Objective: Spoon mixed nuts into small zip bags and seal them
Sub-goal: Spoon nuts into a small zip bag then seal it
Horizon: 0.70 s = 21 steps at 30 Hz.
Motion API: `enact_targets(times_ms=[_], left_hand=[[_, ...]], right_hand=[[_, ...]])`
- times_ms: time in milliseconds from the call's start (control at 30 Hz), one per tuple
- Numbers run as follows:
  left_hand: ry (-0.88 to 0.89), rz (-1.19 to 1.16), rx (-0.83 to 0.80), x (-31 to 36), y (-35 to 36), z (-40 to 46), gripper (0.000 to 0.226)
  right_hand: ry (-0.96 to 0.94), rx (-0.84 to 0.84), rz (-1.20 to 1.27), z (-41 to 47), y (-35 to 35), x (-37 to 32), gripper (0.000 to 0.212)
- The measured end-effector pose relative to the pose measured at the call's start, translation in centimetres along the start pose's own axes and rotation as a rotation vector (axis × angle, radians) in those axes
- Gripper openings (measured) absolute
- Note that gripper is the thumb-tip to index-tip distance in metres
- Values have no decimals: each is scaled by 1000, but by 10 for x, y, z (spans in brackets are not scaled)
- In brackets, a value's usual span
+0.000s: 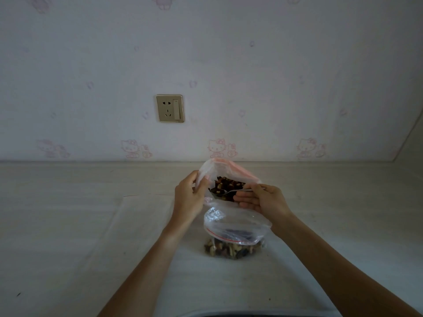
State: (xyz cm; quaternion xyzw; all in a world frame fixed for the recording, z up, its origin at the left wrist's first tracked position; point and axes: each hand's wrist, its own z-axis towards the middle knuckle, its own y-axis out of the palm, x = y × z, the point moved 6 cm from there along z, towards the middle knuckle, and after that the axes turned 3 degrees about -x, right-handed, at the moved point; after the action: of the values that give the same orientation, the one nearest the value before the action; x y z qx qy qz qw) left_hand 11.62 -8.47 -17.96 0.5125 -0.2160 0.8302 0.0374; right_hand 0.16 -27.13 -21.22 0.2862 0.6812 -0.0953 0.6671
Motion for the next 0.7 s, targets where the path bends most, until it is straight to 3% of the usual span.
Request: enact_targets(times_ms=[367, 500, 600, 700], left_hand=[[-84, 172, -16, -13, -13, -1, 27], [-151, 269, 75, -18, -31, -12, 50], [-126, 316, 143, -10, -42, -24, 36], [-115, 284, 46, -1, -37, -38, 32]], right_hand=[[-103, -24, -47, -26, -21, -38, 31], [-136, -32, -36, -44, -28, -57, 31], [-153, -42, -29, -59, -31, -65, 32], [-155, -61, -43, -75, -33, -67, 32]])
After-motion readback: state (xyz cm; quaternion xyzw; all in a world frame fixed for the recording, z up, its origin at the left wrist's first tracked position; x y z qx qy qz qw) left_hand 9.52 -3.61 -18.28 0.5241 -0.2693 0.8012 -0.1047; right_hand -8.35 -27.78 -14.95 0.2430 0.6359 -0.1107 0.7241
